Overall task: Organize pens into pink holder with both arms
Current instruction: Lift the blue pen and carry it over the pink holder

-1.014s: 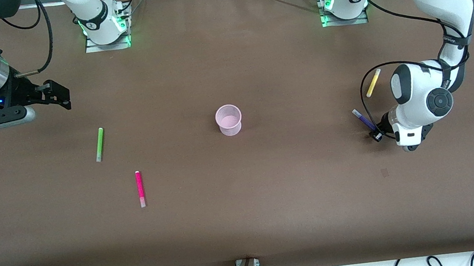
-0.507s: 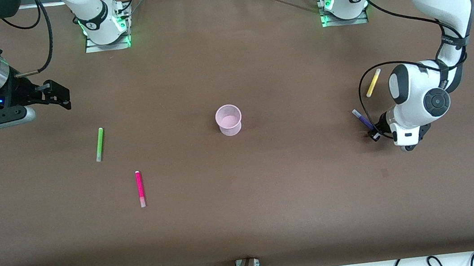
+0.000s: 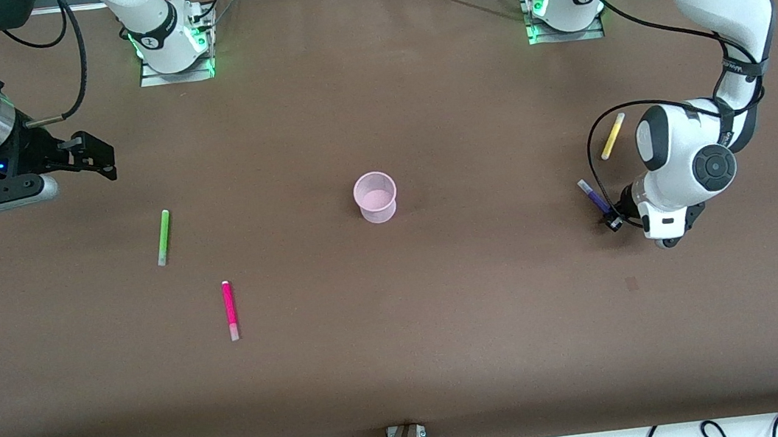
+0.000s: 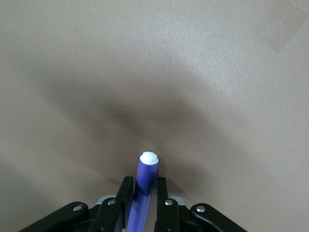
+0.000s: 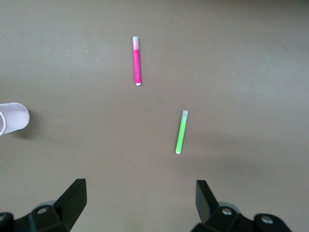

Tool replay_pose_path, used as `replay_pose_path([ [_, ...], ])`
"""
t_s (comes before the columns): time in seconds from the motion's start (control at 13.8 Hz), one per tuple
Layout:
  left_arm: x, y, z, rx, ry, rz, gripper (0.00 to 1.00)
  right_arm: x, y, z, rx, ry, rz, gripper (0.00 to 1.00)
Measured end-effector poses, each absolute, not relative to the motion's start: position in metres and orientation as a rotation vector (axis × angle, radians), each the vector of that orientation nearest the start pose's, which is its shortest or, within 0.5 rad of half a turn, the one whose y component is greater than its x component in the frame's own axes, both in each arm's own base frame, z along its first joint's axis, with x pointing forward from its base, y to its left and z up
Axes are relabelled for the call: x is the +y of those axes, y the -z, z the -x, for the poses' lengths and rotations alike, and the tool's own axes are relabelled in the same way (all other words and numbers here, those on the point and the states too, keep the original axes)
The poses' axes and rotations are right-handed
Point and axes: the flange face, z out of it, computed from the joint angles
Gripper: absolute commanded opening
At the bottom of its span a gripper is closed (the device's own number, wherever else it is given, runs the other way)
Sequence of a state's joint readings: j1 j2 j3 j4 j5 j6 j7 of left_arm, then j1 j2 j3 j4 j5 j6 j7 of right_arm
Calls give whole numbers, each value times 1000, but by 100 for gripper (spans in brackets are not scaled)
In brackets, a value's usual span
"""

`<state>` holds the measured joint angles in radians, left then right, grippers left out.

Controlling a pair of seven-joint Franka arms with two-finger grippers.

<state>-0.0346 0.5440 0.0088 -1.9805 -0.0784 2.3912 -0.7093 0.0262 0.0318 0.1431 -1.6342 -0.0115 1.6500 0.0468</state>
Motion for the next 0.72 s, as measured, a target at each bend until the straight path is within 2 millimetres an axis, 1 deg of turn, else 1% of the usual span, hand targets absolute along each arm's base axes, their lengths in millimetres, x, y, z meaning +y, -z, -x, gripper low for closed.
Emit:
replay_pose_path([
  [0.14, -18, -177, -596, -1131, -212, 2918, 27, 94, -584, -561, -195, -22, 3144, 100],
  [0.22, -20, -177, -596, -1129, -208, 2920, 25, 94, -584, -561, -195, -21, 3144, 100],
  [0.36, -21, -176, -596, -1127, -206, 2921, 6, 94, -584, -562, -195, -16, 3143, 100],
  [0.43, -21, -176, -596, -1127, -204, 2922, 0, 94, -585, -562, -195, -6, 3143, 100],
  [0.72, -22, -179, -598, -1127, -185, 2928, 0, 94, -586, -564, -194, 13, 3142, 100],
])
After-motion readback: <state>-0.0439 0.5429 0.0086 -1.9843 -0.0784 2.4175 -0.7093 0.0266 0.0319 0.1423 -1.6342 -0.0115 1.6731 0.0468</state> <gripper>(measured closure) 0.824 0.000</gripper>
